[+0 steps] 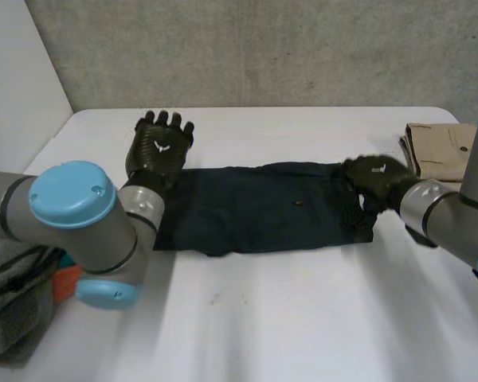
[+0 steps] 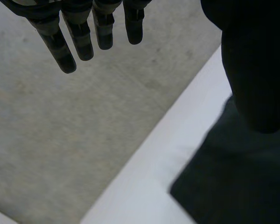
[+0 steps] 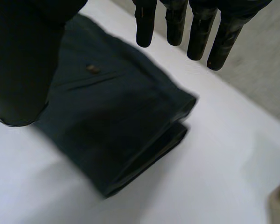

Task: Fold the laundry.

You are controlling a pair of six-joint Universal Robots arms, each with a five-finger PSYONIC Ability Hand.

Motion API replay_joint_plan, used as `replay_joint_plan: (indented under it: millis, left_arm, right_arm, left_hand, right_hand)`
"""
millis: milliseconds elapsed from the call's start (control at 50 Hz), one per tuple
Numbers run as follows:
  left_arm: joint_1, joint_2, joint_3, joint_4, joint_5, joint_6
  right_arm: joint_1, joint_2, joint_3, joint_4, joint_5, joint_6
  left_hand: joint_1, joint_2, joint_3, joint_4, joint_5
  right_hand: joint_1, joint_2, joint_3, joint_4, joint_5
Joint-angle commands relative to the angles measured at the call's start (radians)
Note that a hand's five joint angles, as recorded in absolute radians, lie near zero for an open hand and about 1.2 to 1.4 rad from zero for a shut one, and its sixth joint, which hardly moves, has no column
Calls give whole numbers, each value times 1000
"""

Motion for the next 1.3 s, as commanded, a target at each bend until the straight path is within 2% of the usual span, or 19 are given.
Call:
replay_joint_plan:
  millis: [20,100,140,180,200,400,520,580,680,760,840,860,940,1040,1060,1080,1140,1200,1300]
  left_arm:
    - [-4,44,-38,-84,44,-124]
    - [-3,47,-38,-90,44,-125]
    - [-3,47,-37,-90,44,-125]
    - [-3,49,-38,-90,43,-125]
    - [-3,53,-38,-91,41,-124]
    - [0,121,-63,-102,41,-125]
    - [5,178,-104,-104,41,-125]
    - [10,204,-130,-104,43,-129]
    - [14,227,-155,-104,41,-129]
    - [25,239,-167,-104,41,-130]
    - [37,240,-166,-102,38,-130]
    - [40,240,-166,-102,38,-130]
    - [59,247,-164,-101,35,-130]
    - [72,262,-163,-99,35,-139]
    - [75,262,-161,-99,35,-142]
    - [77,262,-158,-99,35,-142]
    - [86,262,-146,-96,35,-142]
    - [88,262,-118,-90,35,-144]
    - [76,238,-11,-97,35,-142]
  right_arm:
    - [1,132,25,-118,4,-9]
    - [3,187,8,-198,8,-21]
    - [3,218,-7,-230,13,-40]
    - [3,227,-18,-238,17,-52]
    - [1,221,-18,-239,22,-55]
    - [-84,56,88,-186,63,-101]
    - [-150,-12,142,-127,82,-317]
    - [-170,-30,133,-129,123,-475]
    - [-109,-72,105,-146,162,-622]
    - [41,-92,58,-210,116,-647]
    - [171,-64,41,-327,-8,-658]
    - [219,-32,39,-380,-69,-671]
    - [322,71,24,-466,-197,-717]
    - [388,171,-7,-454,-245,-722]
    - [389,180,-16,-451,-240,-722]
    - [400,184,-28,-442,-233,-710]
    - [399,168,-28,-440,-222,-628]
    - [385,132,-31,-442,-208,-465]
    - [336,-47,-33,-436,-98,67]
  left_hand:
    - [1,-15,-22,-15,-30]
    - [4,-12,-19,-12,-27]
    - [4,-12,-19,-12,-27]
    - [7,-9,-16,-9,-24]
    - [7,-9,-16,-9,-24]
    - [4,-12,-19,-12,-27]
    - [4,-12,-19,-12,-27]
    - [1,-15,-22,-15,-30]
    - [1,-15,-22,-15,-30]
    - [1,-15,-22,-15,-30]
    - [1,-15,-22,-15,-30]
    - [1,-15,-22,-15,-30]
    - [1,-15,-22,-15,-30]
    - [1,-15,-22,-15,-30]
    - [1,-15,-22,-15,-30]
    - [1,-15,-22,-15,-30]
    - [-2,-18,-25,-18,-33]
    - [-2,-18,-25,-18,-33]
    - [-2,-18,-25,-18,-33]
  right_hand:
    - [74,67,77,53,49]
    - [265,258,268,243,240]
    - [534,527,537,512,509]
    - [1055,1048,1058,1033,1030]
    - [1179,1172,1182,1157,1154]
    - [1180,1173,1183,1158,1155]
    - [1180,1173,1183,1158,1155]
    - [1180,1173,1183,1158,1155]
    - [1180,1173,1183,1158,1155]
    - [1180,1173,1183,1158,1155]
    - [1180,1173,1183,1158,1155]
    - [1180,1173,1183,1158,1155]
    - [1180,1173,1183,1158,1155]
    - [1180,1173,1183,1158,1155]
    - [1012,1006,1015,991,988]
    - [621,615,624,600,597]
    - [112,105,115,90,87]
    - [-42,-48,-39,-63,-66]
    - [-42,-48,-39,-63,-66]
